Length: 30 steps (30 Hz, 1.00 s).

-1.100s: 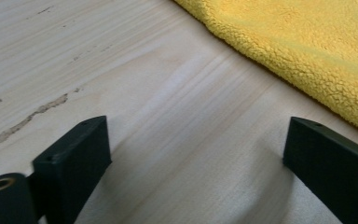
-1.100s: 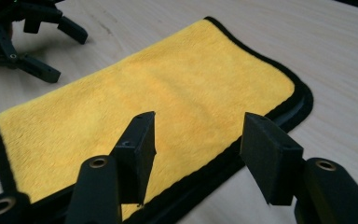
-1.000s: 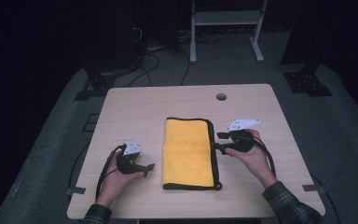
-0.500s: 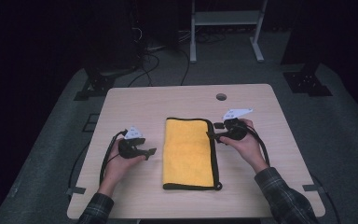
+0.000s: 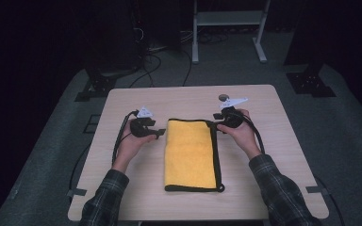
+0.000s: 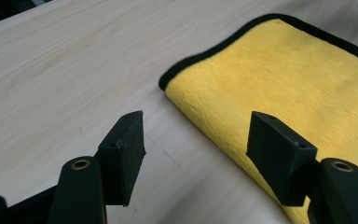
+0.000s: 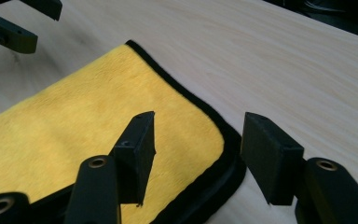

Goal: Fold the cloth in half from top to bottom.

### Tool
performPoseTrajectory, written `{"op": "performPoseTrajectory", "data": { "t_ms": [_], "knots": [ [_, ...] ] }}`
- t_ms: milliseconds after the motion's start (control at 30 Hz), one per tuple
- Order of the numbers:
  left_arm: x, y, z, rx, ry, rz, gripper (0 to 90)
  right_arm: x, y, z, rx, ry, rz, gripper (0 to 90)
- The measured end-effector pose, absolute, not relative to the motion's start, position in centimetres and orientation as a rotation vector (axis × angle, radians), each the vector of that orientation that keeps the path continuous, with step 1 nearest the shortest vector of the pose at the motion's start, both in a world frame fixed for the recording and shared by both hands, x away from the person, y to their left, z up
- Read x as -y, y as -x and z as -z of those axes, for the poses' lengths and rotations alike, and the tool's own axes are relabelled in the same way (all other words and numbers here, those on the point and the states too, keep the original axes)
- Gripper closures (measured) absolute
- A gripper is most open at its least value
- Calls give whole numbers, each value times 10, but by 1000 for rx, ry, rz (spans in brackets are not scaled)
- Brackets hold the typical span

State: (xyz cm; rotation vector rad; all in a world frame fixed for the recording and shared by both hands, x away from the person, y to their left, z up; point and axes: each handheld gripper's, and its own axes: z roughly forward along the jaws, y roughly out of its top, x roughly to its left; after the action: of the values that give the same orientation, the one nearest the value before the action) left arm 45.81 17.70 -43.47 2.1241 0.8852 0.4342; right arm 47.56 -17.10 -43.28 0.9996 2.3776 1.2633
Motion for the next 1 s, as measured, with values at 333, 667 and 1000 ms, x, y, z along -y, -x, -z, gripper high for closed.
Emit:
{"op": "performPoseTrajectory", "data": {
  "t_ms": [333, 667, 1000],
  "knots": [
    [-167, -495, 442, -934, -2145, -462, 376, 173, -502, 454, -2360, -1083, -1211, 453],
    [-156, -514, 460, -980, -2182, -461, 369, 174, -515, 474, -2372, -1157, -1161, 448],
    [-156, -518, 468, -981, -2204, -458, 379, 167, -520, 472, -2393, -1128, -1130, 499]
  ]
}}
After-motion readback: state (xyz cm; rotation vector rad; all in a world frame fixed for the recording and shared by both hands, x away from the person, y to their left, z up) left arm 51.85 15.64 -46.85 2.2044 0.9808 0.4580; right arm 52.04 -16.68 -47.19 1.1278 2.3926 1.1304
